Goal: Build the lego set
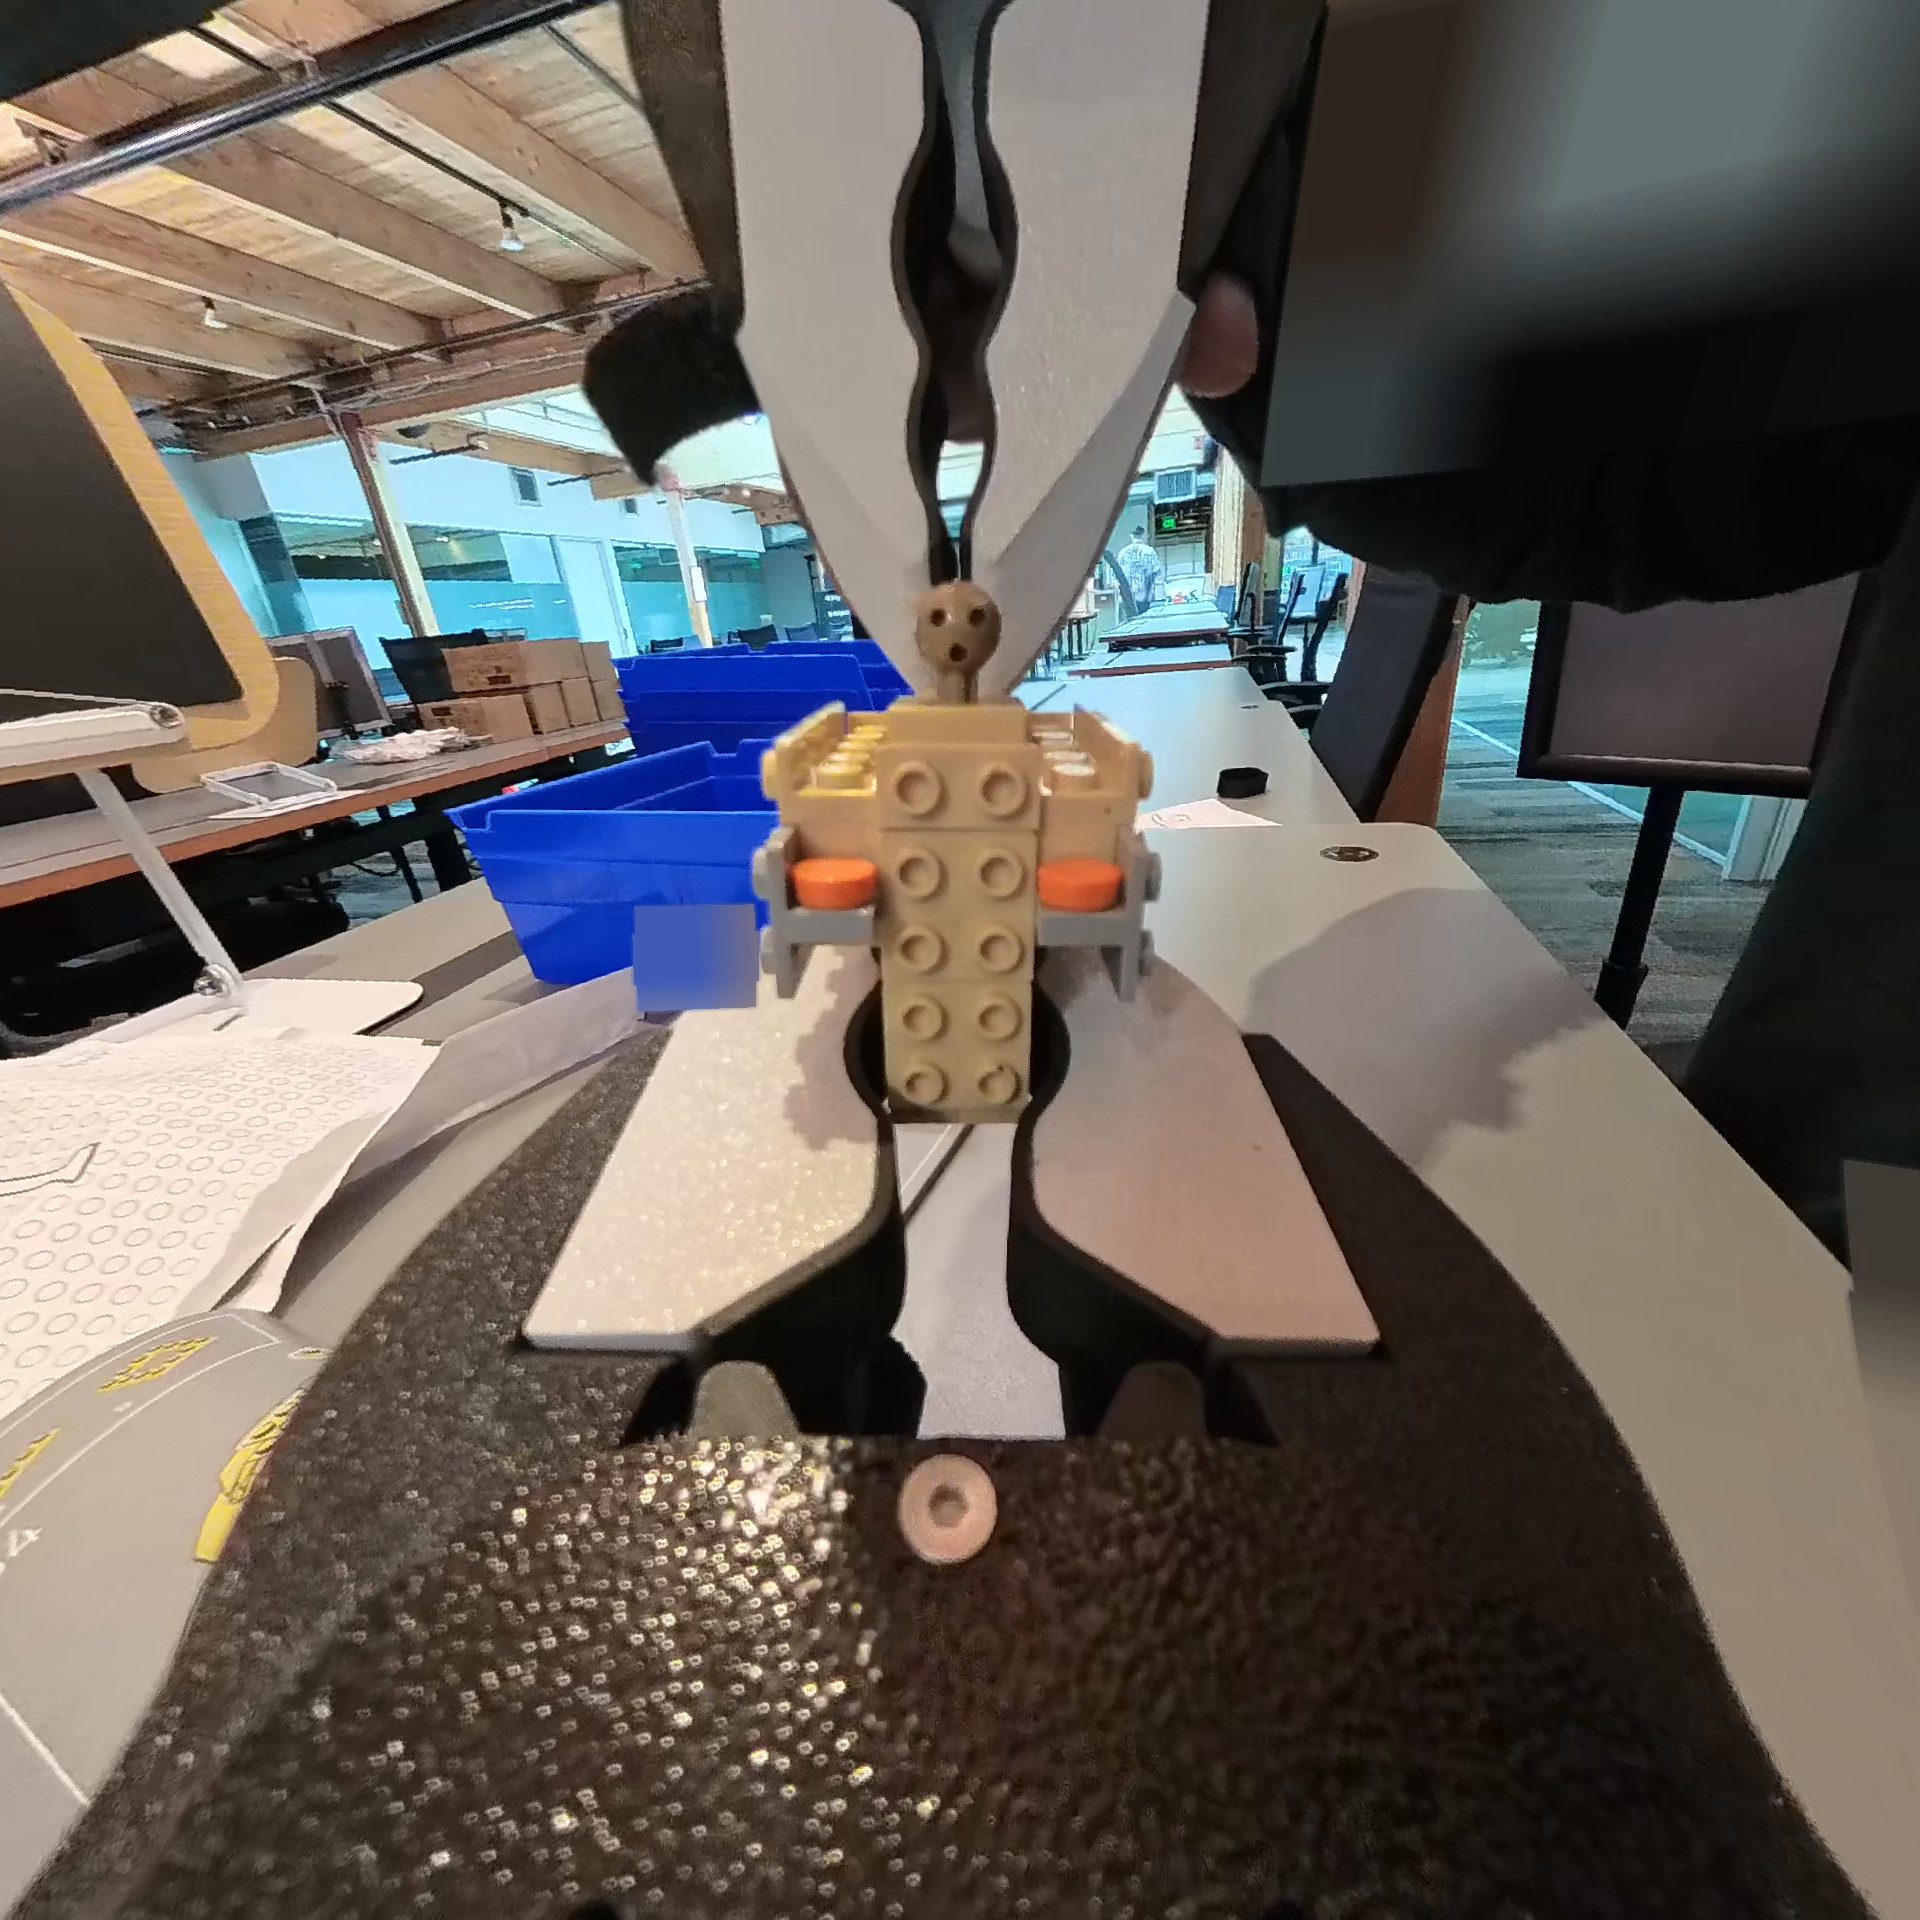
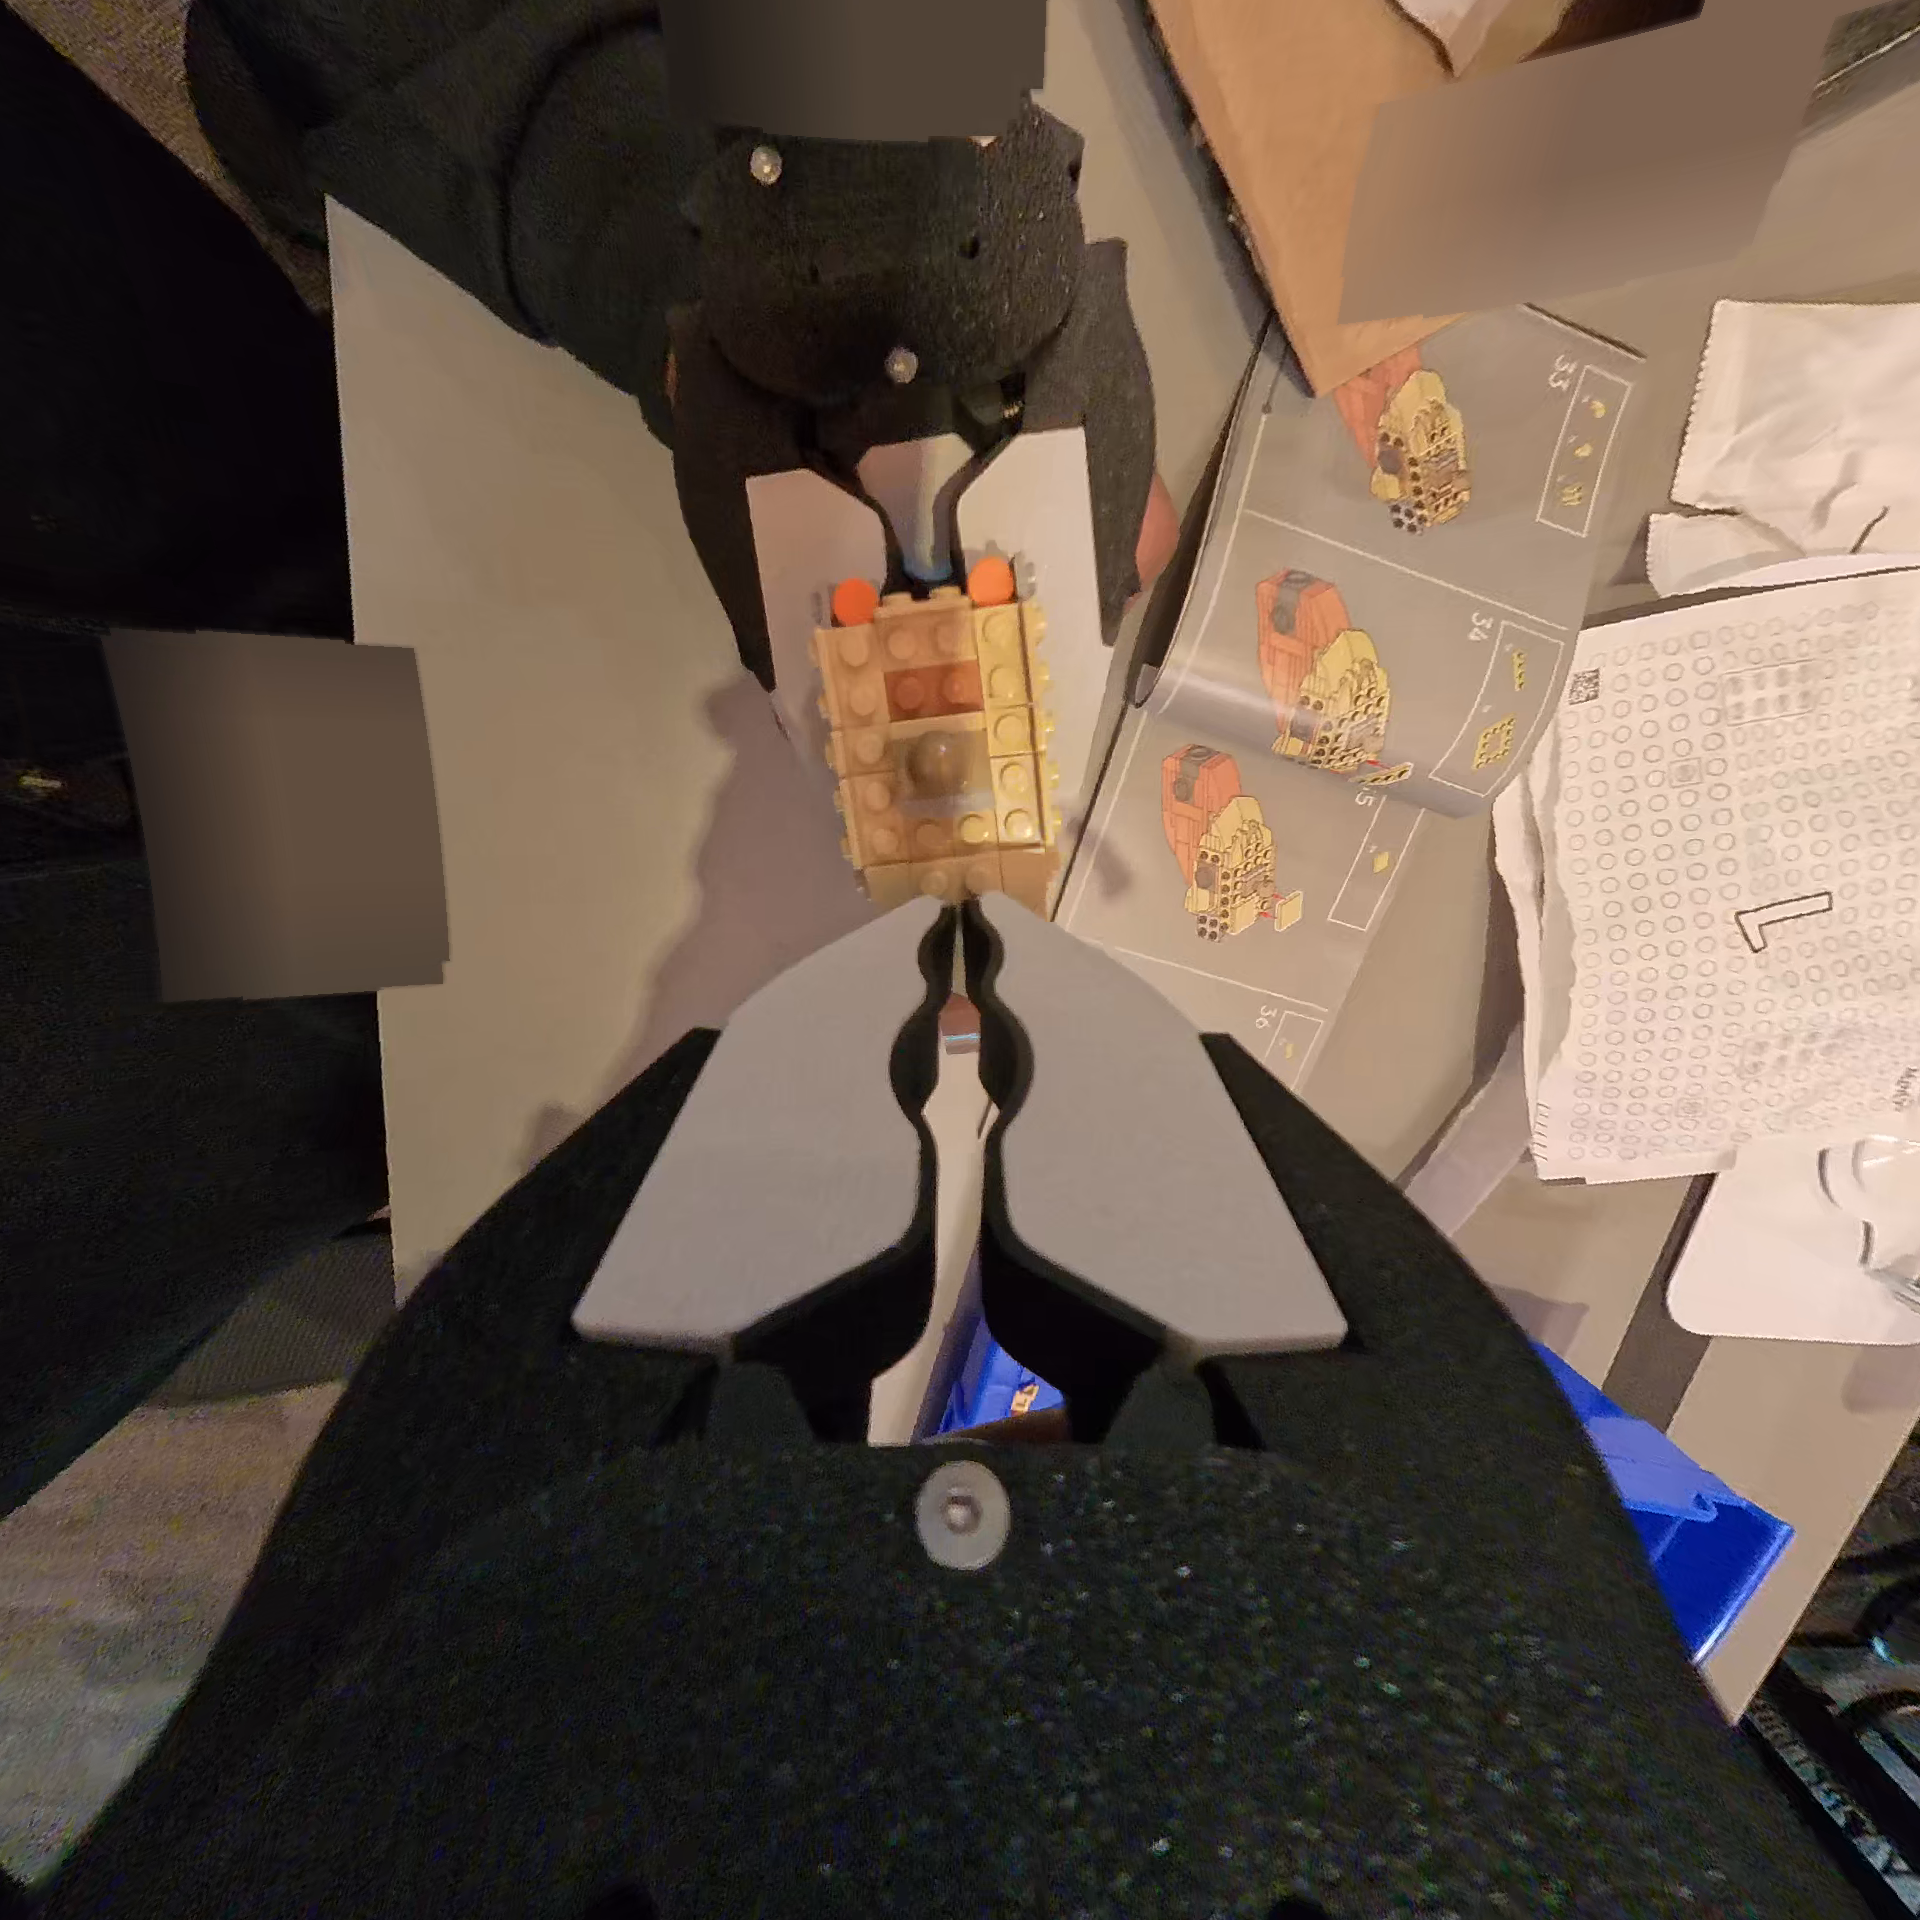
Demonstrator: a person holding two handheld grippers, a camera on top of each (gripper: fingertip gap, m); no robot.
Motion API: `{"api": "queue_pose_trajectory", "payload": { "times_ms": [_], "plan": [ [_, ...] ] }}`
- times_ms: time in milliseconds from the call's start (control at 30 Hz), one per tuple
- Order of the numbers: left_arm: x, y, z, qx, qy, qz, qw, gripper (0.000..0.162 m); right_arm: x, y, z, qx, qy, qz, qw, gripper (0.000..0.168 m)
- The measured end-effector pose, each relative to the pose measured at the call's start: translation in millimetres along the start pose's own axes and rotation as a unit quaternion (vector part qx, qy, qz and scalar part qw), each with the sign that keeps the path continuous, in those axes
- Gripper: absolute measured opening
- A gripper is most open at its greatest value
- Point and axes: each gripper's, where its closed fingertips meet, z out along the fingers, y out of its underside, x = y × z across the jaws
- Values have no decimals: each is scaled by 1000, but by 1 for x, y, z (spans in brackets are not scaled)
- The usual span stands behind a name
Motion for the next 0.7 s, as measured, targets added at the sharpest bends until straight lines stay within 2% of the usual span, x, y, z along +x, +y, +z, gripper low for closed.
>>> {"api": "queue_pose_trajectory", "payload": {
  "times_ms": [300,700],
  "plan": [
    [-2,0,-1,-1,-6,-7,1000,18,2,-1,1,-12,-8,2,1000,0],
    [0,3,-2,-15,2,-3,1000,17,0,0,4,11,-18,16,1000,0]
  ]
}}
